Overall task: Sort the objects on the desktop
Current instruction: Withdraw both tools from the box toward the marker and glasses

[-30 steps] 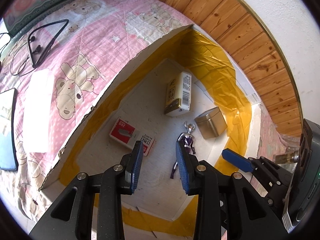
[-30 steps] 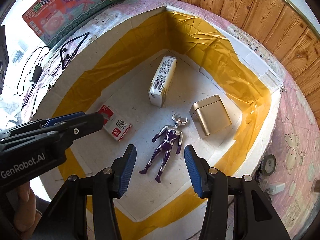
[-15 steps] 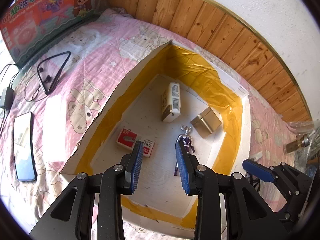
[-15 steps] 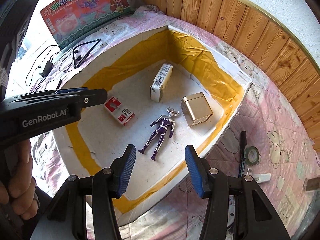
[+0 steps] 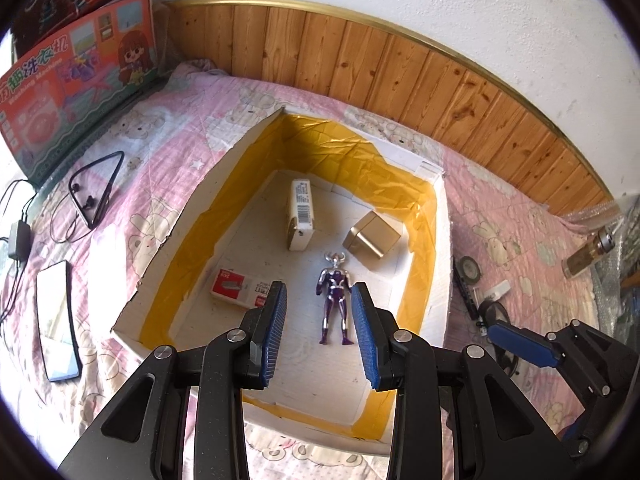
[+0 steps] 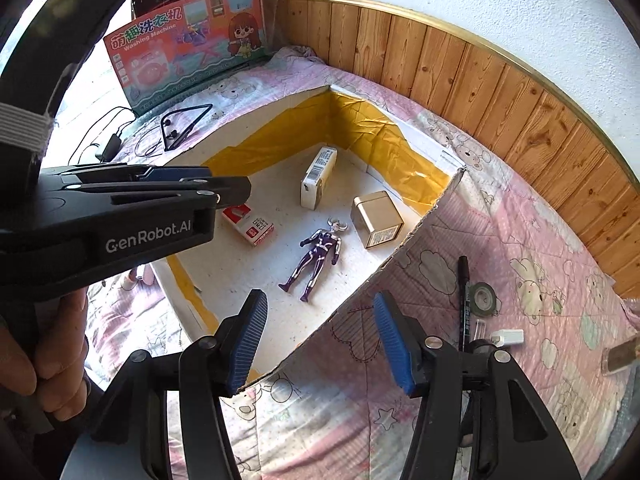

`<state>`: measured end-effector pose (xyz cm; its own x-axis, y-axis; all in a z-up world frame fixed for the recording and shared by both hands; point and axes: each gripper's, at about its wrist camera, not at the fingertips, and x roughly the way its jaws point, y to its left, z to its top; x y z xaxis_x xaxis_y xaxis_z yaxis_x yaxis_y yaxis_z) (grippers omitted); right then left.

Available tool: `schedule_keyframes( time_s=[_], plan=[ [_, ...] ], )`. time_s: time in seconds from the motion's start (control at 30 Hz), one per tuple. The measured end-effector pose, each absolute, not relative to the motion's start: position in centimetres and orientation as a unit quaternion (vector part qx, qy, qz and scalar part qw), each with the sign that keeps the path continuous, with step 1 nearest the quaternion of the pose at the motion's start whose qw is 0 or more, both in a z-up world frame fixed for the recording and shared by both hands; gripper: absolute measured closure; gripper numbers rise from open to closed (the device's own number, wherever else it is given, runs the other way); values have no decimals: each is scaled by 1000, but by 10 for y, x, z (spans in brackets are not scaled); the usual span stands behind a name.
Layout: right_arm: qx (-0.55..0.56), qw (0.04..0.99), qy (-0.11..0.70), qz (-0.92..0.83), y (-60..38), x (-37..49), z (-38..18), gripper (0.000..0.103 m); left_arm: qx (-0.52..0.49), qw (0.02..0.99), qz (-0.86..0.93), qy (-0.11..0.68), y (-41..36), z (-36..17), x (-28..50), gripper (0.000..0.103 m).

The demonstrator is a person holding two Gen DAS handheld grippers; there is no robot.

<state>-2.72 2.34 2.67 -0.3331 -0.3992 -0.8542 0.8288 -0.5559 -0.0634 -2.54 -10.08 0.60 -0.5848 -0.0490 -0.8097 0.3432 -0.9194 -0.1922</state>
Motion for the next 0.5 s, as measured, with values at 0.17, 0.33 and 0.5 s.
schedule_keyframes(
  time_s=[0.17, 0.33, 0.5],
  plan=[
    [406, 403, 239, -785, 37, -19, 32, 46, 420, 97, -889, 157, -84, 15, -19, 67],
    [390, 405, 218, -797, 55, -13, 37, 46, 397, 75, -905, 133, -60, 25, -18, 67],
    [382, 408, 174, -811, 84, -15, 44, 46, 382, 34, -915, 123, -36, 32, -19, 67]
  ],
)
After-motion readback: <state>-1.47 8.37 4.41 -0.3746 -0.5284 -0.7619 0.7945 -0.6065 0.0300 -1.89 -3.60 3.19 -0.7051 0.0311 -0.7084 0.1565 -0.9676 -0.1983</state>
